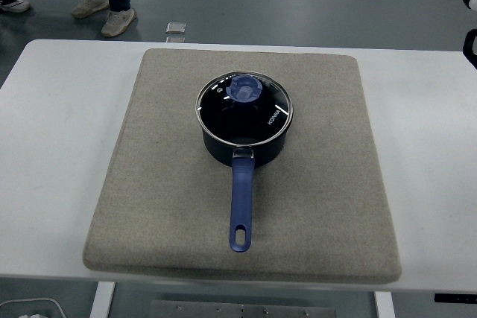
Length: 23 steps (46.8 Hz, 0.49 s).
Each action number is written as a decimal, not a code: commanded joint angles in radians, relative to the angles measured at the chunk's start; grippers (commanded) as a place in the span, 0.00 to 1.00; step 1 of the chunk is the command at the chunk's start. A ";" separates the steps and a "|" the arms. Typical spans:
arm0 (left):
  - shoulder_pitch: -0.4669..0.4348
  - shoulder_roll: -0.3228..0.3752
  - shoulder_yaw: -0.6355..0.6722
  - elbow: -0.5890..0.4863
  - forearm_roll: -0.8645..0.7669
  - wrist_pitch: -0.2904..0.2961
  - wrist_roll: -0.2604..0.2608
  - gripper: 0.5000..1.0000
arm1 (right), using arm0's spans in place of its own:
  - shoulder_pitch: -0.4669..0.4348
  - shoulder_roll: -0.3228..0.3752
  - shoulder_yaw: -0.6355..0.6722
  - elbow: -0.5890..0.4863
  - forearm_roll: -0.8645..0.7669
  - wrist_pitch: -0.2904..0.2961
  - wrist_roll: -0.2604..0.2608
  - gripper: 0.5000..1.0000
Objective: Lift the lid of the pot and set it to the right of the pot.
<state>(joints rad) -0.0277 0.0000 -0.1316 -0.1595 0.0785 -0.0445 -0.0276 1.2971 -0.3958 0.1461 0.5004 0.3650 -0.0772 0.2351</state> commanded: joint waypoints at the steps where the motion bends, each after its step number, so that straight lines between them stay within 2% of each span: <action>1: 0.000 0.000 0.000 0.000 0.000 0.000 0.000 1.00 | 0.028 -0.002 -0.022 0.001 0.002 0.002 0.000 0.87; 7: 0.000 0.000 0.000 0.000 0.001 0.000 0.000 1.00 | 0.064 -0.008 -0.054 0.006 0.002 0.008 0.000 0.87; 23: 0.000 0.000 0.000 0.000 0.000 0.000 0.000 1.00 | 0.125 -0.009 -0.080 0.010 -0.060 0.095 0.000 0.87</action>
<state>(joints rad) -0.0276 0.0000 -0.1319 -0.1595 0.0785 -0.0444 -0.0276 1.4054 -0.4047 0.0659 0.5110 0.3199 -0.0008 0.2341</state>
